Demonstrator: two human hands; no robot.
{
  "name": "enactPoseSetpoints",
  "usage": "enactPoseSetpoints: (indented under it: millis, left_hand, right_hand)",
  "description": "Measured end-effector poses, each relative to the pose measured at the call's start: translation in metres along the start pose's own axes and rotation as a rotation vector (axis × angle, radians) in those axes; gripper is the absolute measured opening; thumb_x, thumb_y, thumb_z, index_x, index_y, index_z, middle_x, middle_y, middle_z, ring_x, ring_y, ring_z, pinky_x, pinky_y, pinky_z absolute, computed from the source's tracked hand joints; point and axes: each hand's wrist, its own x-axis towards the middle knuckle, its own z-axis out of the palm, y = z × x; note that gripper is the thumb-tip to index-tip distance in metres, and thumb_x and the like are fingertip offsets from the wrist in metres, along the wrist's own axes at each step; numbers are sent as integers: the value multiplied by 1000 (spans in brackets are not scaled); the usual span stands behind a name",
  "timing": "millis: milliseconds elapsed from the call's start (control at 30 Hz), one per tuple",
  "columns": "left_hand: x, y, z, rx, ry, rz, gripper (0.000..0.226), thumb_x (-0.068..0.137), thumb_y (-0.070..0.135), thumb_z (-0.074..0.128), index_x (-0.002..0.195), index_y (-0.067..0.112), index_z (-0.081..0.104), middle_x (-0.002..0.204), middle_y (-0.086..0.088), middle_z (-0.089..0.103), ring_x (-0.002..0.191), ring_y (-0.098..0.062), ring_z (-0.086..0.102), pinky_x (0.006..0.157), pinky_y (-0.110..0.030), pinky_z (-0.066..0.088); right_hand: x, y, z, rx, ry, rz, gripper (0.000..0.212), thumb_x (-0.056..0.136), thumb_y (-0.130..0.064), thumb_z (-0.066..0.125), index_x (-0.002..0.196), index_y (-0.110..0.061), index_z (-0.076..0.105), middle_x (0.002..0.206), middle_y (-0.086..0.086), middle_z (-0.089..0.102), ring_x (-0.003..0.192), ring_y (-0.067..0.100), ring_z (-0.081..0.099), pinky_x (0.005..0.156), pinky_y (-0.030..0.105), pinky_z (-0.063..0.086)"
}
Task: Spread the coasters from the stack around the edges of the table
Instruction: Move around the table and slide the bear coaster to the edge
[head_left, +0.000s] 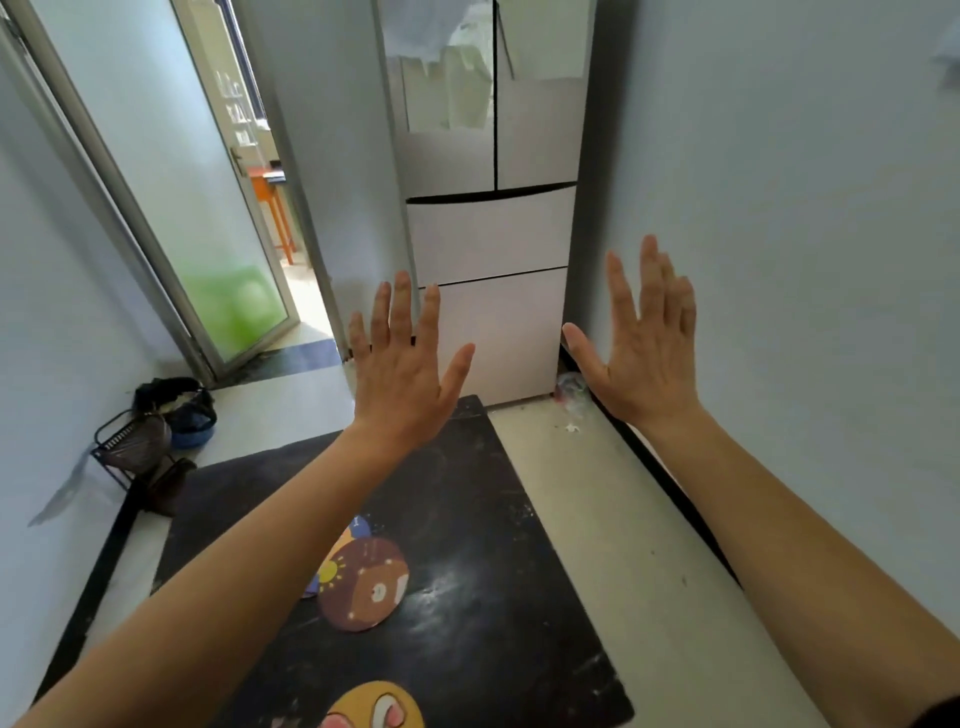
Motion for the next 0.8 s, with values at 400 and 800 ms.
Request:
enactPoseSetpoints:
  millis: [400, 800]
  left_hand:
    - [29, 204, 114, 32, -145, -149, 76, 93, 65, 14, 155, 22, 5, 165, -9, -3, 151, -25, -8, 120, -55, 3]
    - [123, 196, 225, 86, -104, -348, 75, 95, 64, 18, 155, 22, 6, 165, -9, -1, 151, -25, -5, 119, -55, 3]
  right_hand:
    - [0, 251, 31, 111, -202, -73, 85, 95, -62, 39, 160, -21, 2, 167, 16, -1, 154, 36, 5, 123, 55, 10]
    - [87, 294, 176, 237, -327, -250, 89, 94, -63, 42, 160, -21, -1, 167, 16, 1, 153, 32, 9, 123, 54, 12]
